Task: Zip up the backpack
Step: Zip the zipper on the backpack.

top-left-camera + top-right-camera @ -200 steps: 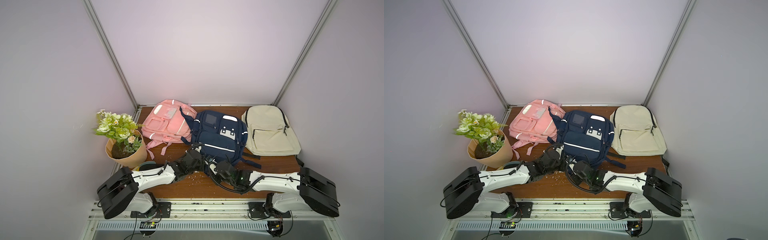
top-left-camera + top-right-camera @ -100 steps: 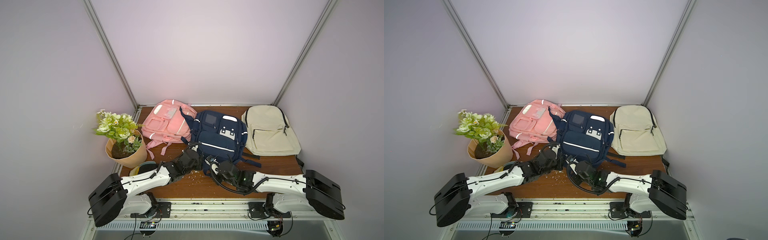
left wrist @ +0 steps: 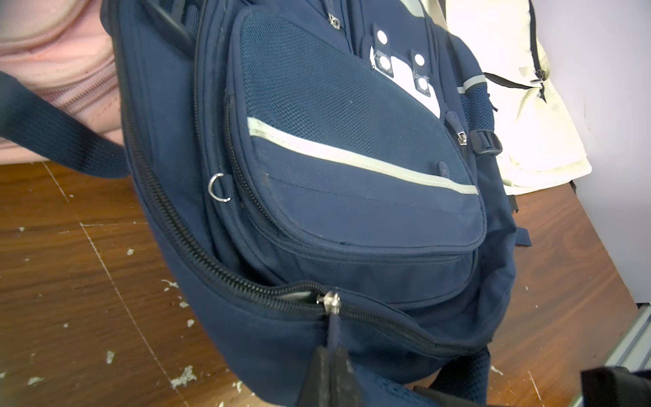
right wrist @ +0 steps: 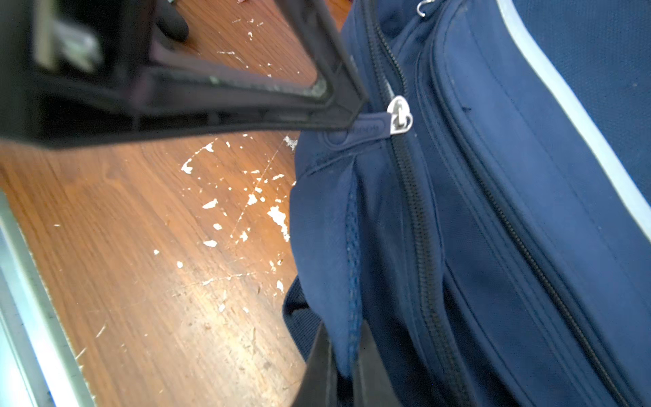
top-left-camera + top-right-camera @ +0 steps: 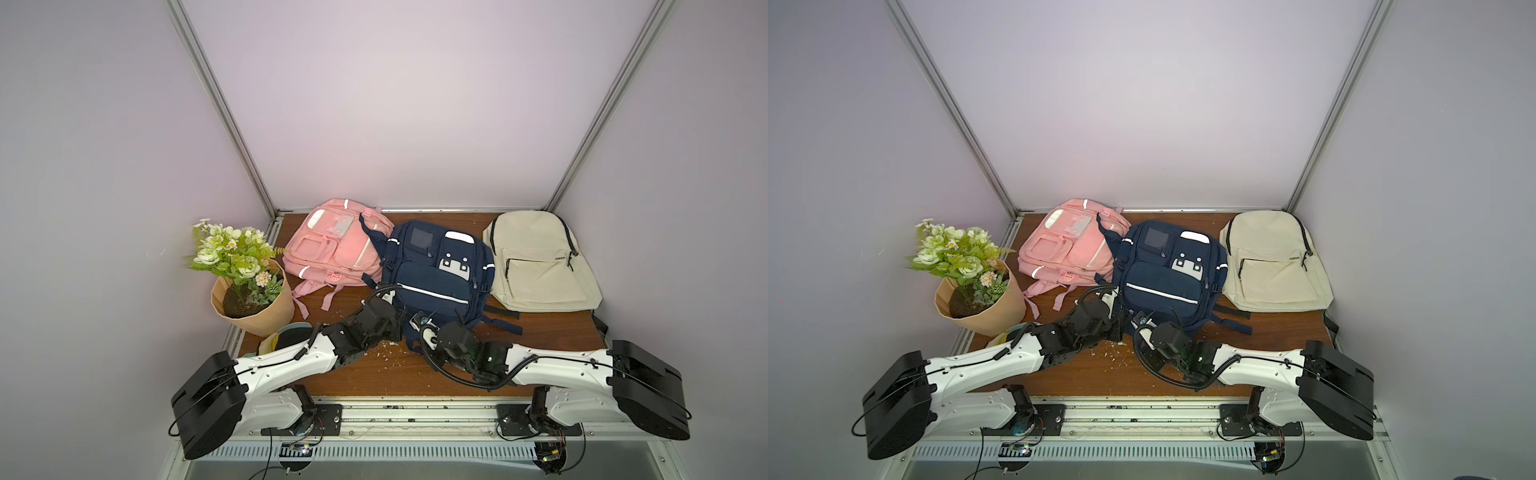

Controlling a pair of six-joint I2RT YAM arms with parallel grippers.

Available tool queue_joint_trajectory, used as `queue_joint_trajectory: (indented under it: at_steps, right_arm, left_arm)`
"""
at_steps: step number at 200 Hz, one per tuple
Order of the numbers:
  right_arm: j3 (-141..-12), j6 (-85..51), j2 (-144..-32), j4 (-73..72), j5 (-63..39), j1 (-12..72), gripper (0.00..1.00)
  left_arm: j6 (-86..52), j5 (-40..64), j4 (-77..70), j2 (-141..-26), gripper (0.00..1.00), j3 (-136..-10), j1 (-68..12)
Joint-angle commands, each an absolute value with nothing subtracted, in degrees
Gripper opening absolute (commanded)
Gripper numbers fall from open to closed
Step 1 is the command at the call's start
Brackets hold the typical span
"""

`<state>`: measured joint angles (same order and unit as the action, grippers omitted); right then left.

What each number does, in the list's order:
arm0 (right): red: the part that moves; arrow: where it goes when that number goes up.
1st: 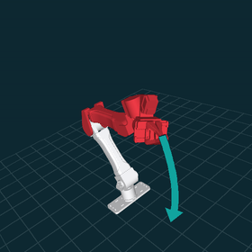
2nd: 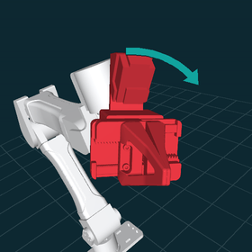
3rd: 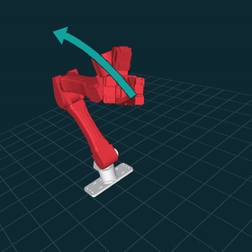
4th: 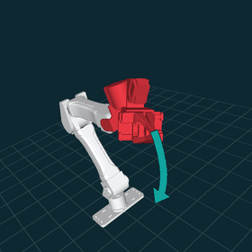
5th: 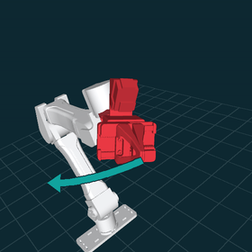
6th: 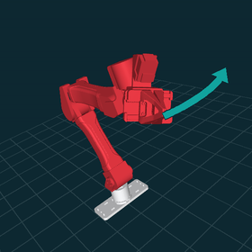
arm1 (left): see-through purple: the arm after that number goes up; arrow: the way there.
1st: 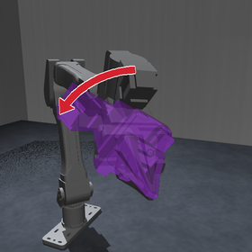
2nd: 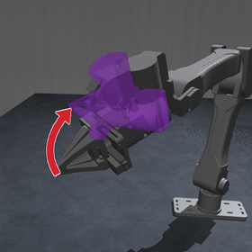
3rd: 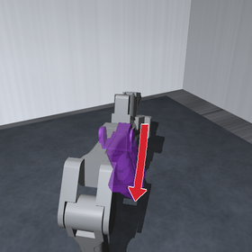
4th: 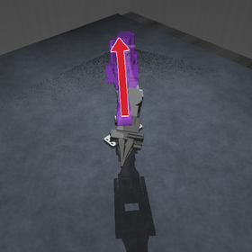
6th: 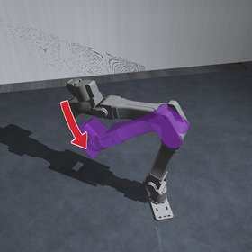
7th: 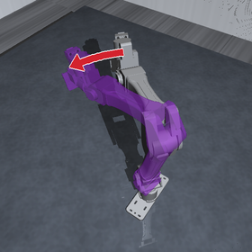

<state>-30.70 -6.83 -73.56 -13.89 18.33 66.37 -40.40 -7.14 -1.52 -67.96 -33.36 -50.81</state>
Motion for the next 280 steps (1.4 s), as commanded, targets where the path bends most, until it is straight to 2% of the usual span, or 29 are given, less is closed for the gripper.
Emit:
queue_joint_trajectory:
  at_steps: [1,16,38,56,94,123,148,169,187,226,236,252,280]
  right_arm:
    - [-30.85,-5.61,-70.4,-15.19,15.53,66.66,0.29]
    - [-31.0,-5.88,-68.15,-15.56,15.22,66.67,0.44]
    - [-32.31,-6.4,-65.56,-14.63,16.4,65.52,0.51]
    - [-33.36,-6.66,-66.46,-14.16,15.31,62.55,0.52]
    - [-37.28,-5.98,-76.11,-14.15,13.26,57.92,0.49]
    - [-39.11,-5.66,-80.57,-16.22,8.46,55.55,0.49]
    - [-39.99,-5.27,-82.58,-17.28,4.91,55.55,0.43]
    - [-40.06,-4.86,-82.69,-16.57,4.47,55.61,0.14]
    - [-38.39,-4.57,-80.06,-16.27,4.97,55.72,0.0]
    - [-36.5,-4.75,-74.47,-13.98,6.07,56.39,0.0]
    - [-36.86,-4.75,-74.05,-13.91,5.95,57.04,0.0]
    - [-38.7,-4.33,-74.57,-12.71,6.86,58.46,0.0]
    - [-41.42,-4.24,-74.91,-11.12,7.94,59.32,0.0]
  left_arm:
    - [-38.08,-9.15,2.19,-68.04,0.0,-32.7,-49.04]
    - [-37.72,-7.85,0.88,-68.03,0.0,-32.78,-49.08]
    - [-37.28,-7.12,0.14,-66.83,0.0,-32.41,-49.16]
    - [-36.75,-7.03,0.13,-65.23,0.0,-31.78,-49.28]
    - [-36.58,-6.4,0.01,-62.64,0.0,-30.7,-49.32]
    - [-36.47,-5.98,-0.39,-61.1,0.0,-29.92,-49.33]
    - [-36.3,-5.82,-0.66,-60.15,0.0,-29.62,-49.33]
    - [-36.38,-6.55,-0.35,-59.64,0.0,-29.49,-49.35]
    - [-37.4,-9.98,2.1,-59.5,0.0,-29.79,-49.3]
    - [-36.56,-14.59,6.78,-60.31,0.0,-30.08,-49.01]
    - [-35.49,-14.23,7.5,-60.56,0.04,-30.64,-49.04]
    - [-34.3,-14.7,7.35,-58.94,0.13,-31.19,-50.2]
    - [-29.97,-17.24,5.32,-52.87,0.37,-32.04,-55.36]
